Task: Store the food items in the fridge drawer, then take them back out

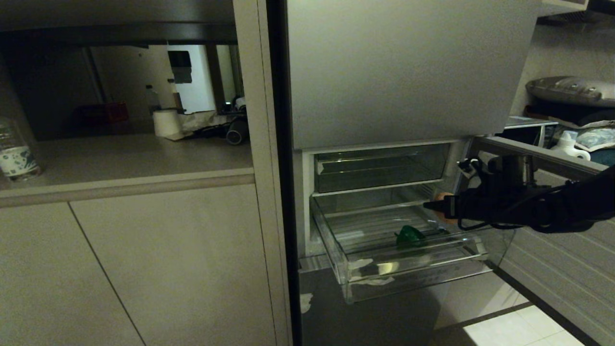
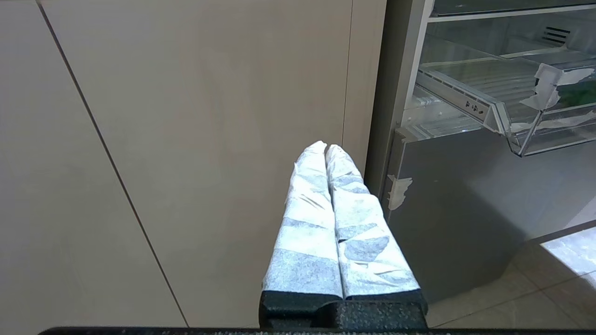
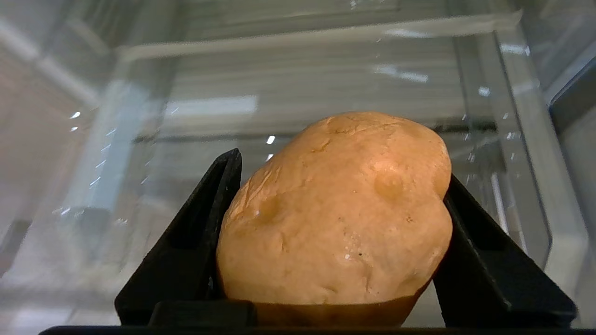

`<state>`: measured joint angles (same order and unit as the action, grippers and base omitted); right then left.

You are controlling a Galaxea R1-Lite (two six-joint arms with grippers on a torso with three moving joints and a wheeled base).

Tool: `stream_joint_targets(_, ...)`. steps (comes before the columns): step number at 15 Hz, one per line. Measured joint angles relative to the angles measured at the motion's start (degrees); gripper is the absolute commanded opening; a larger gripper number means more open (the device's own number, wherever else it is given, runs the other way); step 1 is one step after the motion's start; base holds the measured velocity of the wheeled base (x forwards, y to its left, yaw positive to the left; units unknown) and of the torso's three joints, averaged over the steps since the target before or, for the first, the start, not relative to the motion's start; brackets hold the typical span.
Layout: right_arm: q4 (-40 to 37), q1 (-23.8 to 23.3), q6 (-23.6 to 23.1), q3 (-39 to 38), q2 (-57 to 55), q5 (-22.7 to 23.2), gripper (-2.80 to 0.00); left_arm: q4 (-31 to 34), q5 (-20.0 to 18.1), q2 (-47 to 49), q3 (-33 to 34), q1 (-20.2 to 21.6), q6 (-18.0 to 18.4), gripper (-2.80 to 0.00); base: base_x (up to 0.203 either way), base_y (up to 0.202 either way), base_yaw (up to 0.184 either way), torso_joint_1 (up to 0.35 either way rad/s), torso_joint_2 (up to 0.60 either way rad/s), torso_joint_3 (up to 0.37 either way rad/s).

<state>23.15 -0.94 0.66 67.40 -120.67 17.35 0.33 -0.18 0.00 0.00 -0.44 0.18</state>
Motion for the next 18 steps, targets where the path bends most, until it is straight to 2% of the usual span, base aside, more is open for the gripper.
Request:
stream_joint_targets(3,0.0,0.6,0.4,5.7,-5.8,-2.4,-2.80,0.0,0.0,0.0,0.0,0.0,0.0,-2.80,0.000,0.000,0.000,0.000,0.00,0.000)
stream_joint_targets(7,0.1,0.9,0.5,9.7,-10.4,-2.9,-2.80,0.0,0.0,0.0,0.0,0.0,0.0,-2.80,0.000,0.000,0.000,0.000,0.00,0.000)
stream_joint_targets(8,0.1,0.9,0.5,10.0,-11.0,-3.1,0.00,0.0,0.0,0.0,0.0,0.0,0.0,-2.80,0.000,0.000,0.000,0.000,0.00,0.000)
stream_joint_targets(15,0.0,0.8,0.9,9.4,-11.9,-3.5,0.00,0.0,0.0,0.0,0.0,0.0,0.0,-2.80,0.000,0.000,0.000,0.000,0.00,0.000)
stream_joint_targets(18,0.0,0.8,2.6,7.9,-10.8,-3.5,0.00,0.0,0.0,0.0,0.0,0.0,0.0,-2.80,0.000,0.000,0.000,0.000,0.00,0.000)
